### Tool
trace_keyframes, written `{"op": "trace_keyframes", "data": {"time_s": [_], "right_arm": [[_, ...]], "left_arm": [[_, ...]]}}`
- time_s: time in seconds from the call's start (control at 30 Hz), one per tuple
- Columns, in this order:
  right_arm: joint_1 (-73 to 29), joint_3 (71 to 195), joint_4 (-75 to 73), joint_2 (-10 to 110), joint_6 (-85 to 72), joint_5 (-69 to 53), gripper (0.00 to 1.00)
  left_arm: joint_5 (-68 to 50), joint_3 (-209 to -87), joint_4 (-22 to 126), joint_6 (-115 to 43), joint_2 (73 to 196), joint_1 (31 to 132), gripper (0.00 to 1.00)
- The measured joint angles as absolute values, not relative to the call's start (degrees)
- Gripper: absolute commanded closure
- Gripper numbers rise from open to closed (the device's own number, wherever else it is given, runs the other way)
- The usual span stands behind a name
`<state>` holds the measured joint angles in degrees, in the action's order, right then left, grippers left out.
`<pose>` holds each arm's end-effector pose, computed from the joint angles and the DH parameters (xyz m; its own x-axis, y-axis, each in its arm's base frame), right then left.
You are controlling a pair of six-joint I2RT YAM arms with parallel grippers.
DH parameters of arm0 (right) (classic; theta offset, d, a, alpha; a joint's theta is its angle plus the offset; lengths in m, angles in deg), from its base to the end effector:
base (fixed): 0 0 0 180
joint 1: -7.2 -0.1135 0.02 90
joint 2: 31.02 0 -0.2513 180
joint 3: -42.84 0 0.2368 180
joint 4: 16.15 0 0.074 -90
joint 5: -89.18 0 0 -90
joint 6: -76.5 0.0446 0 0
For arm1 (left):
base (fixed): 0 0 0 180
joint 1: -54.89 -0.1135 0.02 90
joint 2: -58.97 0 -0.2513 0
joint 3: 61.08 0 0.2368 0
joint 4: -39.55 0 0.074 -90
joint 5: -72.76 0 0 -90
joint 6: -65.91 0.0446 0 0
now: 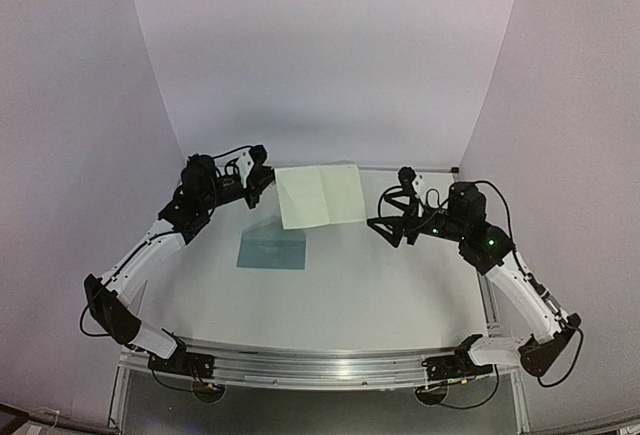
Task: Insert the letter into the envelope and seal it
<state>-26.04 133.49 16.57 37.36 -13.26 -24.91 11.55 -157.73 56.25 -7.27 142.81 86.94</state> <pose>0.2069 0.1574 0.4161 -0.1552 -0.0971 -0.9831 -0.8355 0.5439 0.0782 0.2740 -0.1969 0.4082 0.1974 0.1756 -0.9645 0.8516 0.4566 0.2574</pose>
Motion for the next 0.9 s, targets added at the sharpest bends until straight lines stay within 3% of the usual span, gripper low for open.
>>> {"op": "trace_keyframes", "data": {"time_s": [0.23, 0.5, 0.9], "right_arm": [[-26.0, 135.6, 19.5, 39.3, -10.9, -21.8, 0.06], [-25.9, 137.4, 14.6, 45.7, -7.6, -28.7, 0.06], [-27.1, 138.9, 12.3, 50.0, -6.2, -31.6, 0.05]], "left_arm": [[14.3, -157.8, 61.2, -11.6, 142.8, 87.3, 1.00], [15.7, -158.7, 68.2, -19.5, 142.8, 88.7, 1.00], [19.6, -162.6, 77.5, -19.2, 143.0, 88.7, 1.00]]}}
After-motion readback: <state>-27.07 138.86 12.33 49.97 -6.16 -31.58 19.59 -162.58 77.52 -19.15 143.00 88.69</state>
